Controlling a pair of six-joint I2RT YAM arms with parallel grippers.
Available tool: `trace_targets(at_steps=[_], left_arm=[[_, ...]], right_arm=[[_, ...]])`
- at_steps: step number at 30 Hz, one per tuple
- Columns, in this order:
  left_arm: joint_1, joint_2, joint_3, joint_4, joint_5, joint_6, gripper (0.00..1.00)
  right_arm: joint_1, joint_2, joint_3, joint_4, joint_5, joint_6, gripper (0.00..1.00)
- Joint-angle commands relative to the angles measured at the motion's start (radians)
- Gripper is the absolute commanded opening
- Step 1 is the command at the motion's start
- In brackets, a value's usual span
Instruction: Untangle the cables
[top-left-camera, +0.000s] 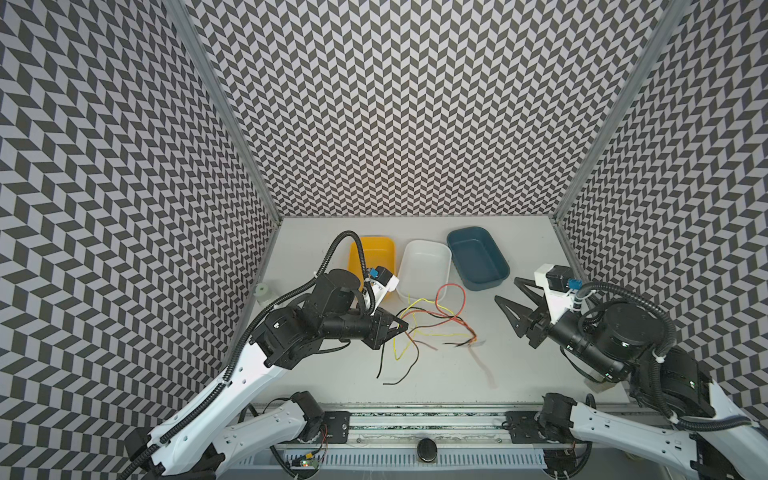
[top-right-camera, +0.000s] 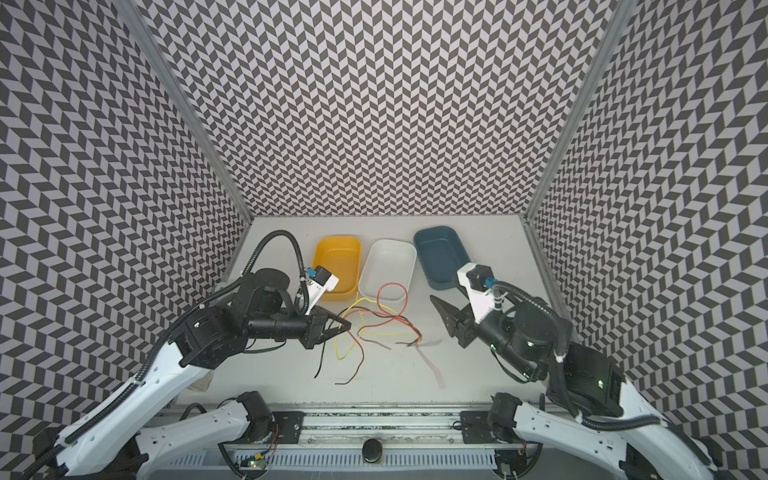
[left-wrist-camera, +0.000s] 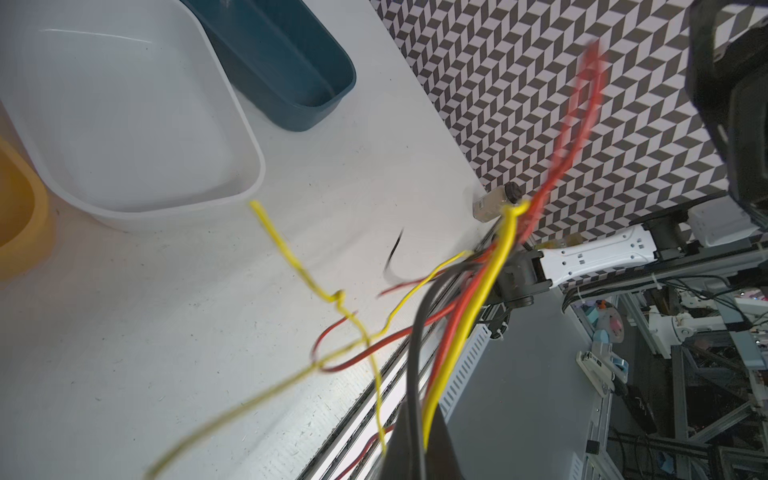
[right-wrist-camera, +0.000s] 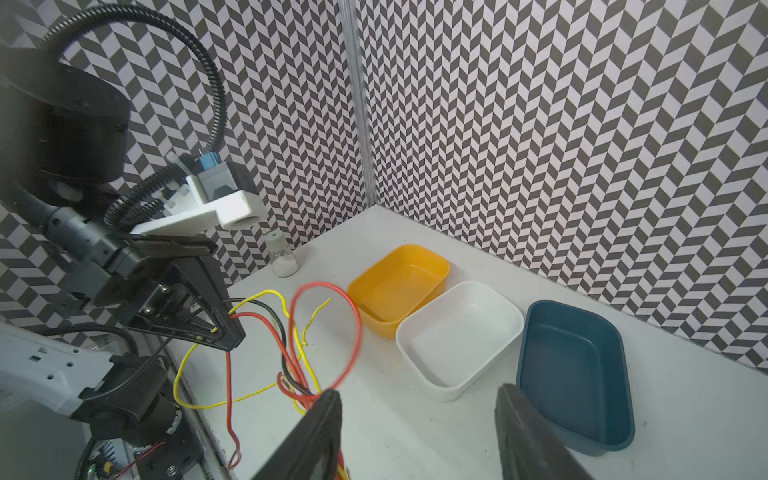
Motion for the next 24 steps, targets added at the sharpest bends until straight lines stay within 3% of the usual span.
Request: trace_targets(at_steps=[1,3,6,10,15,24], left_arm=[[0.003,-0.001,0.026,0.094,-0.012,-0.073,0.0],[0.002,0.001,0.022,0.129,-0.017,-0.088,0.0],[0.002,0.019,0.024,0.173,-0.007,-0.104,0.0],[0.0,0.05,0.039,0.197,0.029,-0.114,0.0],[-0.004,0.048,0.024,0.19,0.039,-0.111,0.0],[-0.029,0.035,-0.053,0.221,0.038,-0.127,0.0]], right_arm=[[-0.004,0.021,0.042,-0.131,-0.031,0.13,0.67],[-0.004,0.029,0.052,-0.139,-0.068,0.166,0.67],[-0.004,0.054,0.03,-0.074,-0.256,0.18,0.66],[-0.004,0.111,-0.038,0.054,-0.396,0.217,0.67],[-0.005,0.153,-0.109,0.213,-0.344,0.352,0.66],[-0.004,0.191,-0.112,0.338,-0.263,0.387,0.65]])
